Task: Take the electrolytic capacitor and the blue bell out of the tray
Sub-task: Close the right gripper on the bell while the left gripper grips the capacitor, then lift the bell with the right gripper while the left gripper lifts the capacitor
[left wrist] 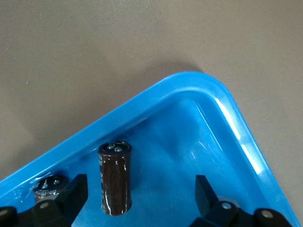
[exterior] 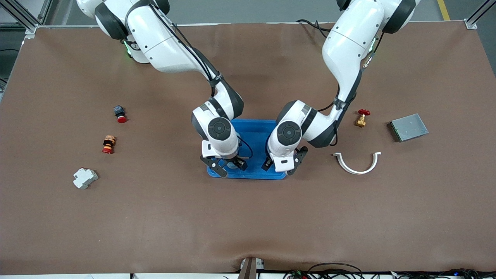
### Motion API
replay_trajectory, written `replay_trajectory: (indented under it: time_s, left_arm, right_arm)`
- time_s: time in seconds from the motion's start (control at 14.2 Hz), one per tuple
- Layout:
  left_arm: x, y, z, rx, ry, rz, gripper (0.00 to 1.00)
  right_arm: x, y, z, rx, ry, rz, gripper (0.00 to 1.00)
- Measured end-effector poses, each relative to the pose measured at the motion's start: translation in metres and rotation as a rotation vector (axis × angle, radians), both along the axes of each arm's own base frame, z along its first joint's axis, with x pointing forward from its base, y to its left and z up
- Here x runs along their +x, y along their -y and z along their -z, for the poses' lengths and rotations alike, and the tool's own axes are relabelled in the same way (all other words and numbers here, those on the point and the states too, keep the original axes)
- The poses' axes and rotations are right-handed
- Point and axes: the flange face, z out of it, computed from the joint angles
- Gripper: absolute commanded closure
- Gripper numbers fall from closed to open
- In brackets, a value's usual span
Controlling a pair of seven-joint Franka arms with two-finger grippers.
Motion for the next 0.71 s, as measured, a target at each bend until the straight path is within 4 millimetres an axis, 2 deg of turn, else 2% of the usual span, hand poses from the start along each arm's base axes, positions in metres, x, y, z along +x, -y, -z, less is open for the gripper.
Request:
replay_trajectory:
  time_s: [0.07, 0.14, 0.21, 0.56, 0.71]
  left_arm:
    - [0.000, 0.000, 0.001, 0.000, 0.000, 0.000, 0.00]
    - [0.000, 0.000, 0.001, 0.001, -0.001, 0.000, 0.00]
    - [0.000, 0.000, 0.002, 0.002, -0.003, 0.000, 0.00]
    - [0.000, -0.003, 0.023, 0.007, -0.006, -0.006, 0.00]
    - [0.000, -0.004, 0.029, 0.004, -0.002, -0.007, 0.01]
  right_arm:
    - [0.000, 0.000, 0.000, 0.000, 0.000, 0.000, 0.45]
    - [0.000, 0.000, 0.000, -0.001, 0.001, -0.001, 0.77]
    - [0.000, 0.000, 0.000, -0.002, 0.002, -0.002, 1.00]
    - [0.004, 0.000, -0.004, 0.000, 0.011, 0.000, 1.00]
    - [0.006, -0.003, -0.014, 0.008, 0.017, 0.000, 1.00]
